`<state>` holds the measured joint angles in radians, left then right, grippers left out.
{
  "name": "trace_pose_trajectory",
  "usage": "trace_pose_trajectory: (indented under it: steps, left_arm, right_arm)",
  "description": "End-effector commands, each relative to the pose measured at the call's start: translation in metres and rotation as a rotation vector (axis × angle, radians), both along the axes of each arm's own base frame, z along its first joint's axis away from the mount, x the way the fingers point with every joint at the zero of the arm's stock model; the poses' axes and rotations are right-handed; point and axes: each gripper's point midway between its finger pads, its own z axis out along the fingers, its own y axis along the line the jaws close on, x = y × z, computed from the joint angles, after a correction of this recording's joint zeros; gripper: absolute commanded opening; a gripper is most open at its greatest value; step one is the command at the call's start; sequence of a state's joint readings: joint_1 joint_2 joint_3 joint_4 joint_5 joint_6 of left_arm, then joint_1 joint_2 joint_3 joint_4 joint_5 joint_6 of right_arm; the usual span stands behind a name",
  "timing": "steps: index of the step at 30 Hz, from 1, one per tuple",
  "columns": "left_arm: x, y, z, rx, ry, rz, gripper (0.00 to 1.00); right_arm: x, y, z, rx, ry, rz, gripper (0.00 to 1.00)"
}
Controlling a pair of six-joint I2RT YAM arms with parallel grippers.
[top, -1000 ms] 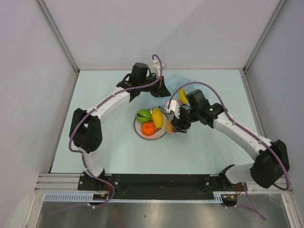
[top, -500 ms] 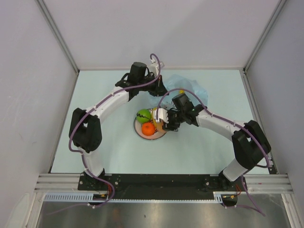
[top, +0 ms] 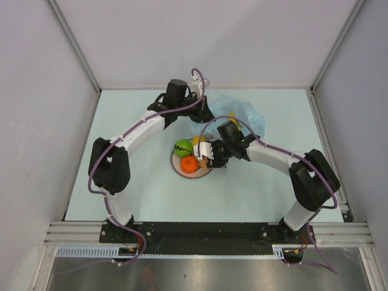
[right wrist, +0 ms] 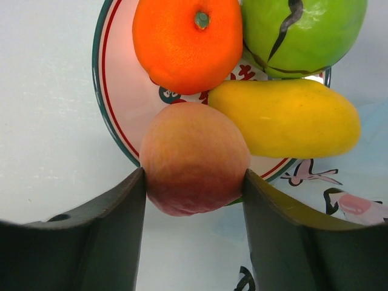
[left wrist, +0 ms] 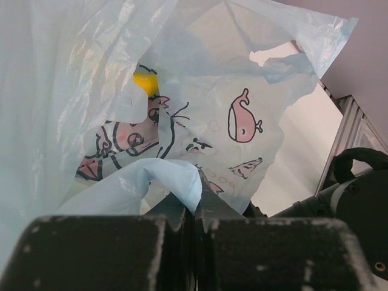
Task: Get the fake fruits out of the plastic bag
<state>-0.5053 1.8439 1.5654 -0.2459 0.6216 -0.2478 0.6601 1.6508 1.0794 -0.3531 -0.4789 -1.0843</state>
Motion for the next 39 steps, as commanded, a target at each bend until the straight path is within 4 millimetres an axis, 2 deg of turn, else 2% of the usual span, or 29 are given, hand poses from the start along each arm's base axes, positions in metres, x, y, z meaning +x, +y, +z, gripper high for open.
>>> trace_pose_trajectory:
  steps: [1,2,7,12,13,16,17,19,20,22,23,24,25,26,27,30,32,33,34,35,36,37,39]
  left_arm:
    - [0.010,-0.006,0.018,-0.047,-0.034,-0.002,0.00]
    - [0.010,-0.006,0.018,-0.048,-0.032,-0.001,0.00]
    - [0.012,-0.009,0.017,-0.051,-0.030,-0.002,0.00]
    - [0.013,-0.009,0.021,-0.053,-0.032,-0.009,0.00]
    - [0.013,-0.010,0.020,-0.053,-0.032,-0.013,0.00]
    - [0.015,-0.012,0.022,-0.059,-0.032,-0.019,0.00]
    - [0.016,-0.012,0.020,-0.058,-0.029,-0.016,0.00]
    - [0.020,-0.014,0.020,-0.066,-0.027,-0.004,0.00]
    - [0.021,-0.014,0.018,-0.067,-0.018,0.002,0.00]
    - [0.023,-0.016,0.014,-0.068,-0.012,0.008,0.00]
    - [0.024,-0.016,0.012,-0.068,-0.008,0.006,0.00]
    - [0.024,-0.017,0.011,-0.069,-0.006,0.000,0.00]
    - [0.024,-0.017,0.011,-0.069,-0.007,-0.004,0.00]
    - [0.023,-0.017,0.009,-0.061,-0.007,-0.006,0.00]
    - [0.022,-0.015,0.007,-0.053,0.000,-0.004,0.00]
    - [0.014,-0.011,0.012,-0.048,-0.013,-0.017,0.00]
    - [0.010,-0.010,0.012,-0.047,-0.010,-0.027,0.00]
    - [0.009,-0.009,0.013,-0.047,-0.012,-0.026,0.00]
    - [0.006,-0.008,0.018,-0.051,-0.016,-0.030,0.00]
    - [0.005,-0.007,0.020,-0.054,-0.018,-0.033,0.00]
    - [0.002,-0.008,0.023,-0.058,-0.025,-0.040,0.00]
    - [0.000,-0.007,0.028,-0.063,-0.033,-0.045,0.00]
    - [-0.004,-0.006,0.029,-0.064,-0.034,-0.064,0.00]
  right_arm:
    - [0.012,0.006,-0.002,-0.004,-0.047,0.009,0.90]
    - [0.014,0.009,0.002,0.018,-0.053,-0.002,1.00]
    - [0.018,0.014,0.018,0.058,-0.075,-0.037,1.00]
    - [0.022,-0.003,0.042,0.062,-0.110,-0.088,1.00]
    - [0.022,-0.008,0.060,0.088,-0.137,-0.099,1.00]
    - [0.025,-0.019,0.088,0.128,-0.151,-0.216,1.00]
    - [0.024,-0.025,0.108,0.160,-0.185,-0.250,1.00]
    - [0.017,-0.031,0.129,0.214,-0.178,-0.285,1.00]
    - [0.010,-0.035,0.147,0.257,-0.188,-0.287,1.00]
    - [0.006,-0.039,0.160,0.323,-0.140,-0.356,1.00]
    - [0.019,-0.048,0.172,0.375,-0.144,-0.442,0.97]
    - [0.029,-0.054,0.175,0.408,-0.128,-0.518,0.93]
    - [0.038,-0.058,0.175,0.450,-0.079,-0.615,0.90]
    - [0.056,-0.071,0.178,0.474,-0.100,-0.688,0.83]
    - [0.064,-0.073,0.167,0.464,-0.075,-0.714,0.79]
    - [0.082,-0.077,0.154,0.477,-0.042,-0.772,0.63]
    - [0.094,-0.074,0.131,0.447,-0.015,-0.797,0.56]
    - [0.098,-0.073,0.124,0.439,-0.007,-0.801,0.55]
    - [0.104,-0.072,0.107,0.414,0.012,-0.810,0.54]
    - [0.110,-0.075,0.099,0.395,0.003,-0.837,0.52]
    - [0.116,-0.078,0.090,0.379,-0.001,-0.864,0.49]
    - [0.127,-0.085,0.071,0.340,-0.009,-0.916,0.48]
    - [0.138,-0.095,0.058,0.341,-0.009,-0.995,0.48]
